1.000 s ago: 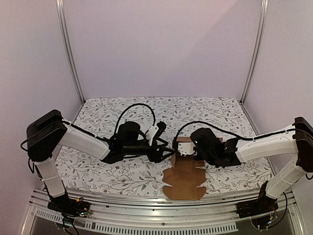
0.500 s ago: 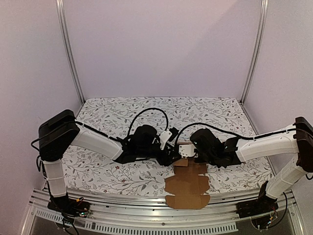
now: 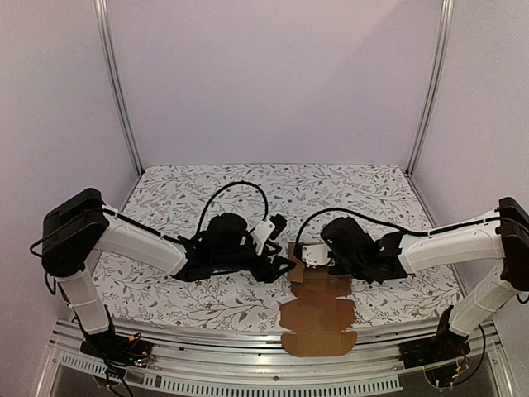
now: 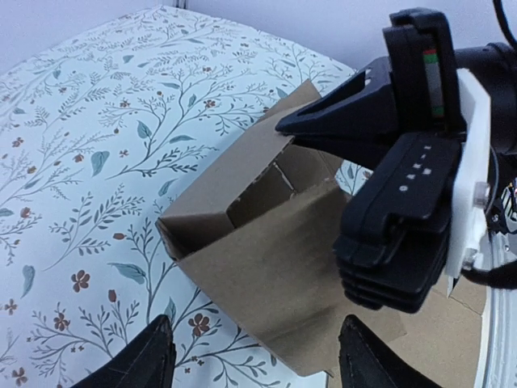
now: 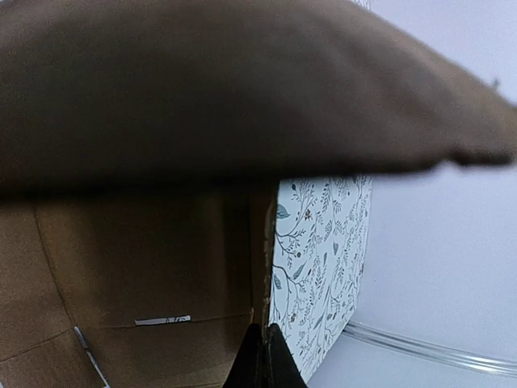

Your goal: Fold the paper box

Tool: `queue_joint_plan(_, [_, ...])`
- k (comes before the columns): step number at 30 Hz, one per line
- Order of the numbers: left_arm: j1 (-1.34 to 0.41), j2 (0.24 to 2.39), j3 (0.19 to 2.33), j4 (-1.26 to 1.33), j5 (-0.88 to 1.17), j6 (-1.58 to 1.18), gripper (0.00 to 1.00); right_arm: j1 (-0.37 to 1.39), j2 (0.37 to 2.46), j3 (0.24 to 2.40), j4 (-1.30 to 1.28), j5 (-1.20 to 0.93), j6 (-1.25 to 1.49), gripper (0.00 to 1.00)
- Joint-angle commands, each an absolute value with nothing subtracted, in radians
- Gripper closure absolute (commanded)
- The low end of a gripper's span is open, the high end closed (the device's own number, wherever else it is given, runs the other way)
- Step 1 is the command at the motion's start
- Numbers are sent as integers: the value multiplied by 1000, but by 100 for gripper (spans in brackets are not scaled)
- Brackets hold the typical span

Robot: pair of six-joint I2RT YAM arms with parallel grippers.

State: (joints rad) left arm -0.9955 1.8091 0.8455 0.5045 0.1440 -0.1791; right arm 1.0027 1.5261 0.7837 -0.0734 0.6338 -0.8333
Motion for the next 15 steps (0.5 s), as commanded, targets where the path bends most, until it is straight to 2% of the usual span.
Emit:
queue_joint_plan(1, [-968,1762,817,520,143,-189,31,960,1556,835,27,635,-912,100])
queue_joint_plan(8, [-845,1814,818,601,205,-288,32,861,1660,934,264,564,-1101,100])
queue_joint_plan(15, [-764,1871,892,606,206,-234,32,831,1810,969,495,480,-1237,100])
